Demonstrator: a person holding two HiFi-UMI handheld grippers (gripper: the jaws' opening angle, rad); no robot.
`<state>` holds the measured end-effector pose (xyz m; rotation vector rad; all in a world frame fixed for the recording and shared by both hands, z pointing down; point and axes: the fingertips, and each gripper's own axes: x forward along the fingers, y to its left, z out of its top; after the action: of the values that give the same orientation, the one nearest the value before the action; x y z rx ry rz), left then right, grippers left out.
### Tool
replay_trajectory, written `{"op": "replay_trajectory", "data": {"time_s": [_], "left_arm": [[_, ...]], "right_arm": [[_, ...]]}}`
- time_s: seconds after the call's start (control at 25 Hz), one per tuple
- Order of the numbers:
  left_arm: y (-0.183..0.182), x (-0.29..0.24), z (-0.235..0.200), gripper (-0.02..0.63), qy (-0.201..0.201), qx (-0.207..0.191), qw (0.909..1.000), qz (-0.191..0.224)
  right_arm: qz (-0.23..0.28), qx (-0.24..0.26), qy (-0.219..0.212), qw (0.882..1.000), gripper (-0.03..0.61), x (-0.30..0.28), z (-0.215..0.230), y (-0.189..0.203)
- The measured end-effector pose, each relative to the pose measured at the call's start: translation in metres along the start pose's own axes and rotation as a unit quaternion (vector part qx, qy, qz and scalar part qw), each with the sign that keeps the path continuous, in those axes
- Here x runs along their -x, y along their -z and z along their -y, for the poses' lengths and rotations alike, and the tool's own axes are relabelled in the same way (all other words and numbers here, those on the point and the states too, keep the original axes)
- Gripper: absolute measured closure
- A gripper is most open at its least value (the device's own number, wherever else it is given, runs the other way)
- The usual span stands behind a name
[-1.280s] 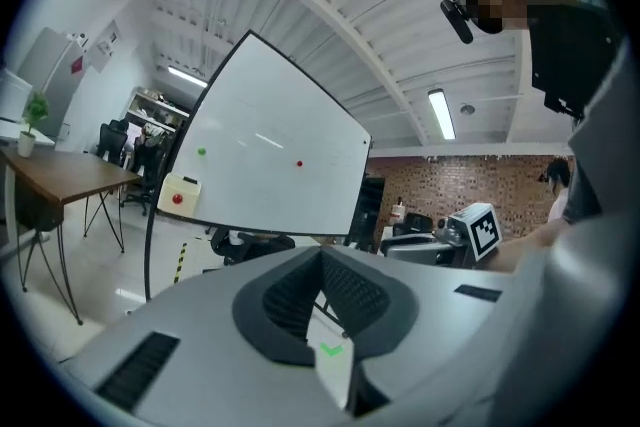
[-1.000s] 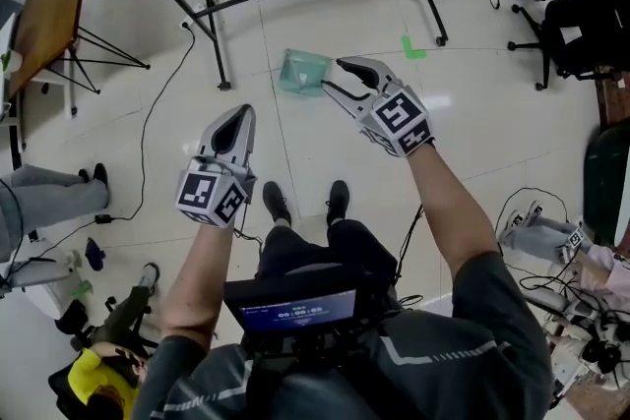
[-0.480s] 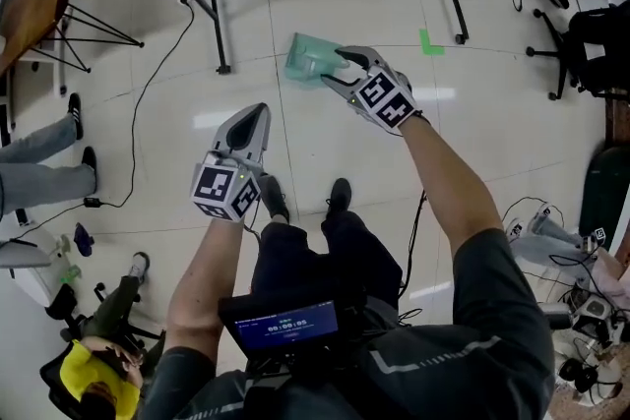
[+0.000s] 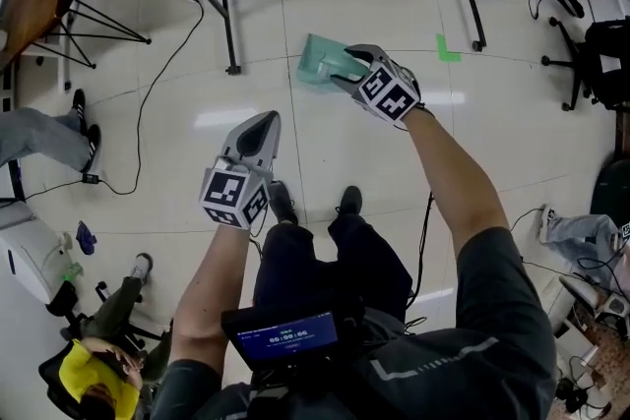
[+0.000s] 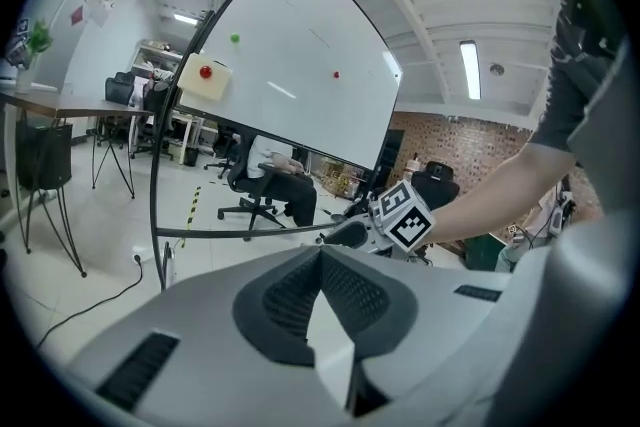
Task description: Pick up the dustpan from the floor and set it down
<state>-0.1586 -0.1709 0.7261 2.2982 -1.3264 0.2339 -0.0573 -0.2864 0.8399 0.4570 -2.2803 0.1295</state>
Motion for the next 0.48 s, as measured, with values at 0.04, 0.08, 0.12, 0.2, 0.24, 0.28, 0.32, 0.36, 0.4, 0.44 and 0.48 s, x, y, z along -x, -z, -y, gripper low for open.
{"op": "replay_trajectory", "data": {"time_s": [0.04,0.08,0.12,0.2,0.24,0.28,0.32,0.36,0.4,0.44,0.48], "left_arm": [[-0.002,0.0,-0.003,0.584,0.0,0.009,1.0,0.002],[-0.005,0.002,-0.006,0.585,-0.001,0.021,0.9998,0.007],[-0.008,0.006,-0.008,0.584,-0.002,0.032,0.9994,0.013],[-0.009,0.014,-0.01,0.584,-0.004,0.038,0.999,0.021],[-0.007,0.018,-0.009,0.585,-0.003,0.035,0.9992,0.02],[-0.006,0.022,-0.007,0.586,-0.002,0.031,0.9993,0.019],[-0.006,0.025,-0.005,0.585,-0.001,0.028,0.9994,0.019],[-0.007,0.028,-0.004,0.586,-0.001,0.027,0.9994,0.022],[-0.01,0.031,-0.004,0.586,0.0,0.027,0.9993,0.025],[-0.015,0.033,-0.004,0.586,0.002,0.027,0.9992,0.029],[-0.021,0.037,-0.003,0.586,0.004,0.028,0.9991,0.032]], "right_arm": [[-0.005,0.006,0.001,1.0,0.305,-0.005,0.004,0.0],[-0.008,0.011,0.002,1.0,0.337,-0.009,0.006,0.0],[-0.011,0.015,0.001,1.0,0.368,-0.012,0.006,0.0],[-0.013,0.015,-0.002,1.0,0.407,-0.016,0.001,0.001],[-0.012,0.012,-0.003,1.0,0.41,-0.016,-0.002,0.002],[-0.011,0.011,-0.004,1.0,0.413,-0.015,-0.004,0.002],[-0.009,0.011,-0.005,1.0,0.416,-0.013,-0.006,0.002],[-0.005,0.013,-0.005,1.0,0.417,-0.011,-0.008,0.001],[0.003,0.014,-0.006,1.0,0.419,-0.009,-0.009,-0.001],[0.011,0.014,-0.007,1.0,0.419,-0.005,-0.011,-0.006],[0.02,0.013,-0.008,1.0,0.419,0.001,-0.013,-0.011]]}}
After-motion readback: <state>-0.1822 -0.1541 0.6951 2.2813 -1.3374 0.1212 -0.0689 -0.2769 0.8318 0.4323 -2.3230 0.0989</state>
